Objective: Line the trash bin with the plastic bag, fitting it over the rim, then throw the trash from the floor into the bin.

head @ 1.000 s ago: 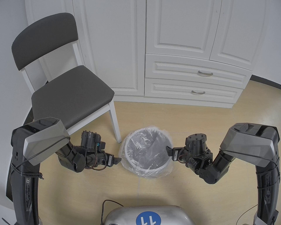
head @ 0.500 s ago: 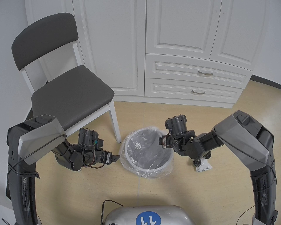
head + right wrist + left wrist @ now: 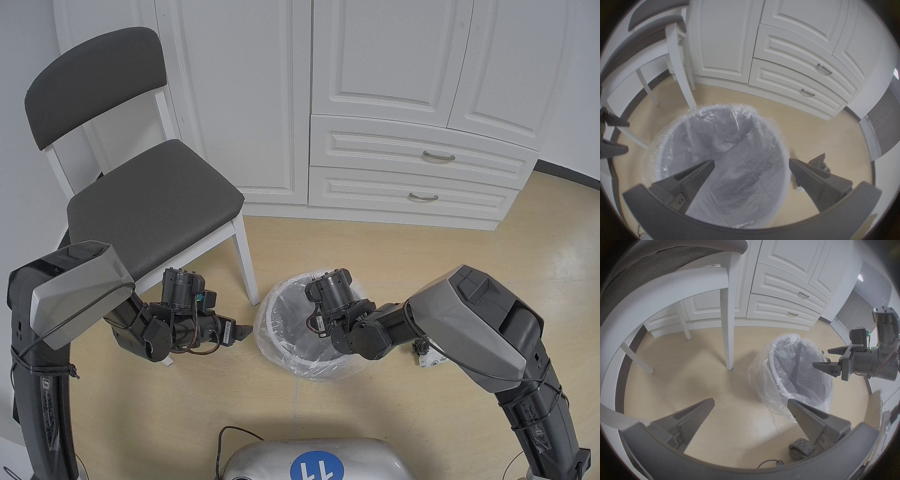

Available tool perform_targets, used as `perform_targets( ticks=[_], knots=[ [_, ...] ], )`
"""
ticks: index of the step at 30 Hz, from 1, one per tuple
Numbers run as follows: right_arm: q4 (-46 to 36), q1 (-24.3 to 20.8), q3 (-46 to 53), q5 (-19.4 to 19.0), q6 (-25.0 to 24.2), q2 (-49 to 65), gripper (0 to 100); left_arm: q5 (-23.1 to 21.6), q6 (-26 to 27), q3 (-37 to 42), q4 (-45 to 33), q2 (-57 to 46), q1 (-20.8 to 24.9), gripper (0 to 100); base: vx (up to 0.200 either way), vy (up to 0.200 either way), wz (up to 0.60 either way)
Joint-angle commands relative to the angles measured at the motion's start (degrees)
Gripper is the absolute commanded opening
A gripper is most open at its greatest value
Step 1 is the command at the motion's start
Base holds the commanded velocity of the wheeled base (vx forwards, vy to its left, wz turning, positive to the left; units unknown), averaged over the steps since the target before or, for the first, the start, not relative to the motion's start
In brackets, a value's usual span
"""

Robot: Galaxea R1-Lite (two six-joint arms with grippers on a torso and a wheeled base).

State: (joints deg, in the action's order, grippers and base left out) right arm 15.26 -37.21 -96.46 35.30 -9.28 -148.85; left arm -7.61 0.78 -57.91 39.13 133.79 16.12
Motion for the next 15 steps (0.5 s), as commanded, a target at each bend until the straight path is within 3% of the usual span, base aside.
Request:
perform_targets(
  ticks=[1,6,15],
  knots=[
    [-0.06,-0.32,0.66,3.19,2.51,-0.83,100,0.05,0.01,0.34,0.07,-0.64,-0.3,100,0.0,0.0,0.0],
    [0.03,-0.24,6.29,4.33,4.18,2.69,100,-0.04,0.01,0.51,0.07,-1.34,-0.3,100,0.0,0.0,0.0],
    [2.93,1.61,15.52,3.72,1.54,7.96,100,-0.04,-0.16,0.51,0.16,-2.22,-0.47,100,0.0,0.0,0.0]
  ],
)
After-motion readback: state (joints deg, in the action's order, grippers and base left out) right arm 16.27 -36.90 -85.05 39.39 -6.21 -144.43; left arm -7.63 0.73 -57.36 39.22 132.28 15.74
